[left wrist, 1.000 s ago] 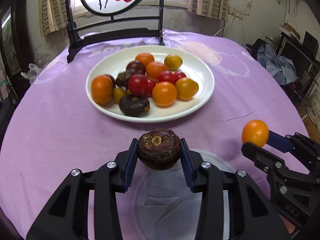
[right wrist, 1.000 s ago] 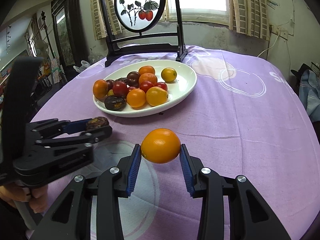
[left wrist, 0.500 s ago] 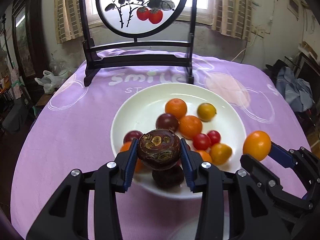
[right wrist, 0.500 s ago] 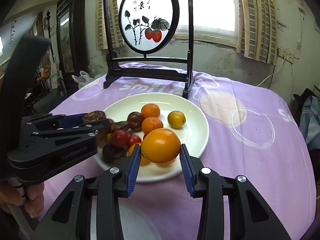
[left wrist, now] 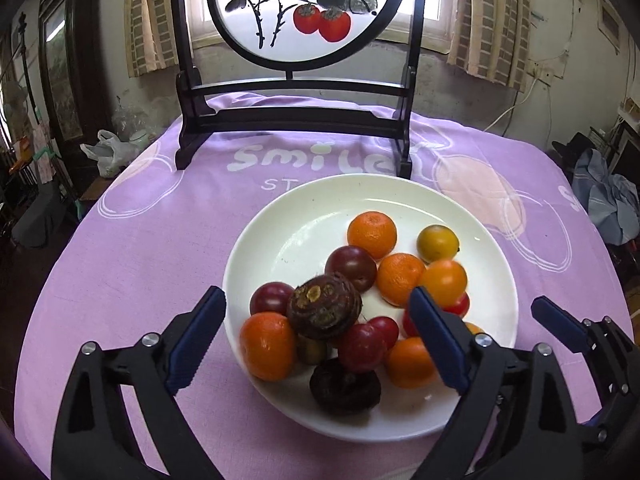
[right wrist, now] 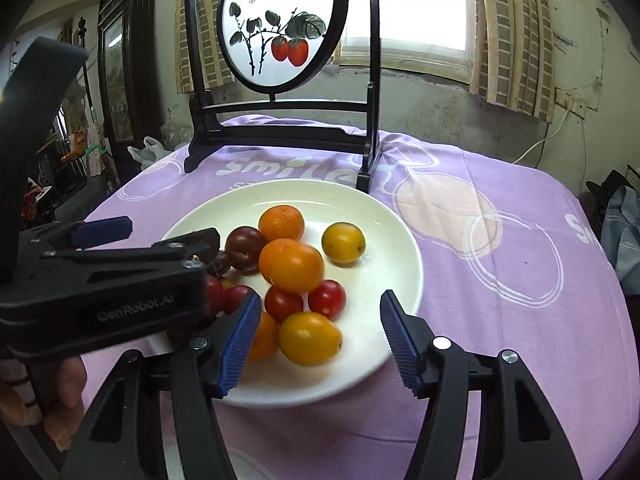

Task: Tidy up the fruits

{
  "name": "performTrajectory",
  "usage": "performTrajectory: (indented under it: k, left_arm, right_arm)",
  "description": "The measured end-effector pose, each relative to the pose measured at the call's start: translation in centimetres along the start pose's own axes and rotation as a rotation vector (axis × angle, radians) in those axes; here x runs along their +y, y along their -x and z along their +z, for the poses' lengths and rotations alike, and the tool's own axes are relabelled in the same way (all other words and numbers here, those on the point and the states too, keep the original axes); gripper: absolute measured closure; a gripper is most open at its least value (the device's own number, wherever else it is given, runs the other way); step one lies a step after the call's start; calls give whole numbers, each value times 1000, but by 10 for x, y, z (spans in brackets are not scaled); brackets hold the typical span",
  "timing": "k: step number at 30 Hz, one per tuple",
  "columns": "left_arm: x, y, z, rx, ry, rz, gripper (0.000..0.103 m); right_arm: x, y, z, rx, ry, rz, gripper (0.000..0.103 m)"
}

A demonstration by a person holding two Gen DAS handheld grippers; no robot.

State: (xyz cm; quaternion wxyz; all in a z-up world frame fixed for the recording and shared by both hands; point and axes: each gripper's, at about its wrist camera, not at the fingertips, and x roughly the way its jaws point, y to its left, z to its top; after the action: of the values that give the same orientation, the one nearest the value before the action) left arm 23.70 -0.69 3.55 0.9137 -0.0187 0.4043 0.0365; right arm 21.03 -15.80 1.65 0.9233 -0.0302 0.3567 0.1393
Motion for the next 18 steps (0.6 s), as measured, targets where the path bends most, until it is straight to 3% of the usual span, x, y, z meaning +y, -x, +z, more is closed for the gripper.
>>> performTrajectory:
  k: [6, 9, 13, 18]
  left_arm:
    - [3, 16, -15, 11, 21, -31, 11]
    - [4, 24, -26, 15, 23, -39, 10]
    - [5, 36, -45, 21, 18, -40, 10]
    - [10, 51, -66, 35, 38, -70, 9]
  right_arm:
    - [-11, 23, -21, 15, -19, 5, 35]
    - [-14, 39, -35, 22, -34, 20, 28]
    - [-13, 60, -55, 18, -38, 15, 10]
    - [-6, 78, -77, 12, -24, 7, 9]
